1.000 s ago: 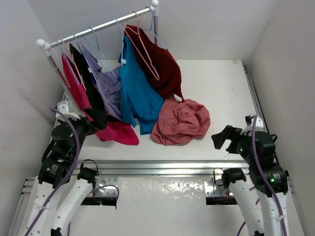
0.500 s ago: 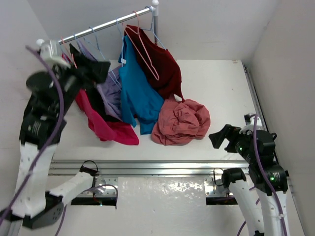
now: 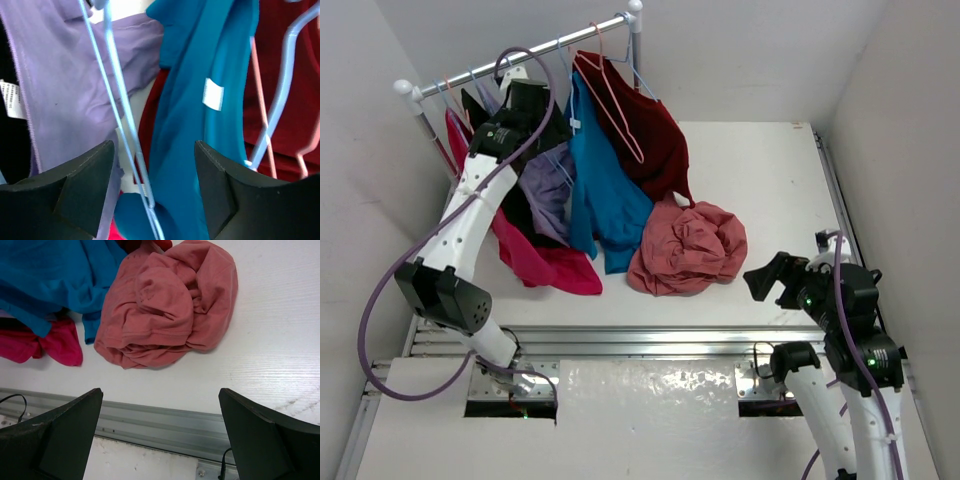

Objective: Place the t-shirt on the hanger
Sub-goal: Pick up the hanger from the clothesline.

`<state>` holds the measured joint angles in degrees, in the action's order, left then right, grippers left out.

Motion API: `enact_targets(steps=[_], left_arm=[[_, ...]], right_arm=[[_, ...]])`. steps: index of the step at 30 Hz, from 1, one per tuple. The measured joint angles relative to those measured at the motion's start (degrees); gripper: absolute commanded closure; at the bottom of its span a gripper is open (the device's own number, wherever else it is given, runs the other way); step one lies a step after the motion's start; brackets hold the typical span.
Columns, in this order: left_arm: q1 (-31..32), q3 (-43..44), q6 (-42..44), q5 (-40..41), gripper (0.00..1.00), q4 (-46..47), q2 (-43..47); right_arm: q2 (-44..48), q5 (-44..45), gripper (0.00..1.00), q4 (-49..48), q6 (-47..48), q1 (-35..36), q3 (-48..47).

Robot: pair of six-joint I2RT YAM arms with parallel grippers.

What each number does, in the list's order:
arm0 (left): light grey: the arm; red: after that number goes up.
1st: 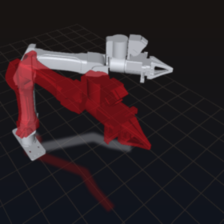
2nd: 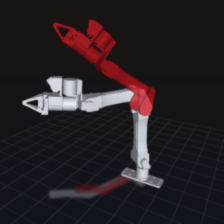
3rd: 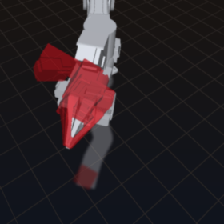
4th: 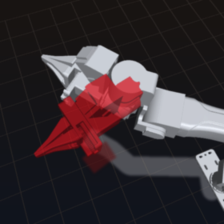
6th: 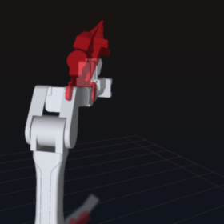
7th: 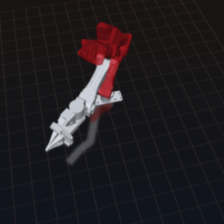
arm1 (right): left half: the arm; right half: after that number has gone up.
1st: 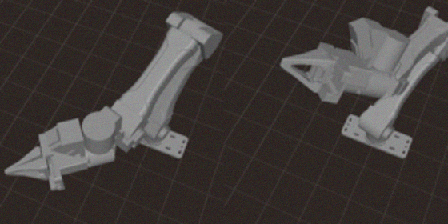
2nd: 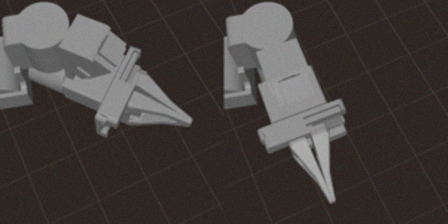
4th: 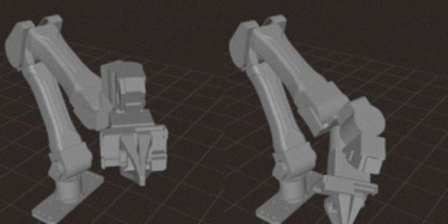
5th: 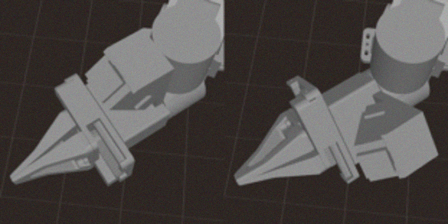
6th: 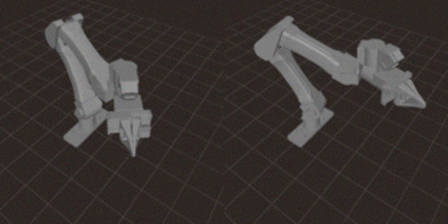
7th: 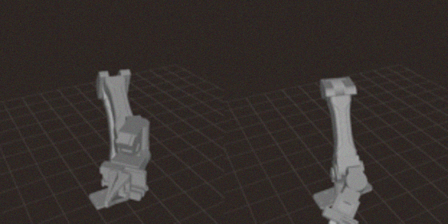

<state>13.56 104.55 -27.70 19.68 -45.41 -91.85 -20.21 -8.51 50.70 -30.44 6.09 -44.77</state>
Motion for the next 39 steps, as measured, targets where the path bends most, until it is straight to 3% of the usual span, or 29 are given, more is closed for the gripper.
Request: enact_targets(steps=[5,12,14,15,18,21,29,30,31,34,39], left_arm=[[0.00,-0.46,-0.63,2.73,0.54,-0.26,-0.72],[0.00,-1.92,-1.20,4.22,0.59,0.17,-0.22],[0.00,-1.92,-1.20,4.33,0.51,0.17,0.42],[0.00,-1.92,-1.14,4.28,0.40,0.17,0.87],[0.00,-1.92,-1.14,4.20,0.32,0.26,2.25],[0.00,-1.92,-1.20,4.13,0.41,0.46,3.17],[0.00,-1.84,-0.96,4.26,0.45,0.52,1.57],[-0.02,-1.84,-0.98,4.26,0.54,0.50,1.07],[-0.02,-1.84,-1.11,4.22,0.78,0.46,0.57],[-0.02,-1.79,-1.09,3.85,1.00,0.00,-0.85],[0.24,-1.09,-0.81,2.97,1.00,-1.51,-0.15]], right_arm=[[-0.04,-1.09,0.01,-1.99,0.00,0.00,1.95],[-0.90,-2.27,0.01,-2.71,-0.02,0.00,3.82],[-1.01,-2.56,0.01,-3.08,-0.02,-0.02,3.82],[-1.01,-2.69,0.01,-3.32,-0.04,0.00,3.82],[-1.03,-3.34,0.01,-4.20,-0.04,0.00,3.85],[-1.03,-3.91,0.01,-4.46,-0.04,0.00,3.85],[-1.38,-4.46,0.01,-4.79,-0.02,0.00,3.85],[-1.44,-4.59,0.01,-4.76,-0.04,0.00,3.85],[-1.55,-4.68,0.01,-4.79,-0.04,0.00,3.85],[-2.01,-5.05,0.01,-4.81,-0.04,0.00,3.85],[-2.49,-5.20,0.01,-4.85,-0.02,0.00,3.85]])
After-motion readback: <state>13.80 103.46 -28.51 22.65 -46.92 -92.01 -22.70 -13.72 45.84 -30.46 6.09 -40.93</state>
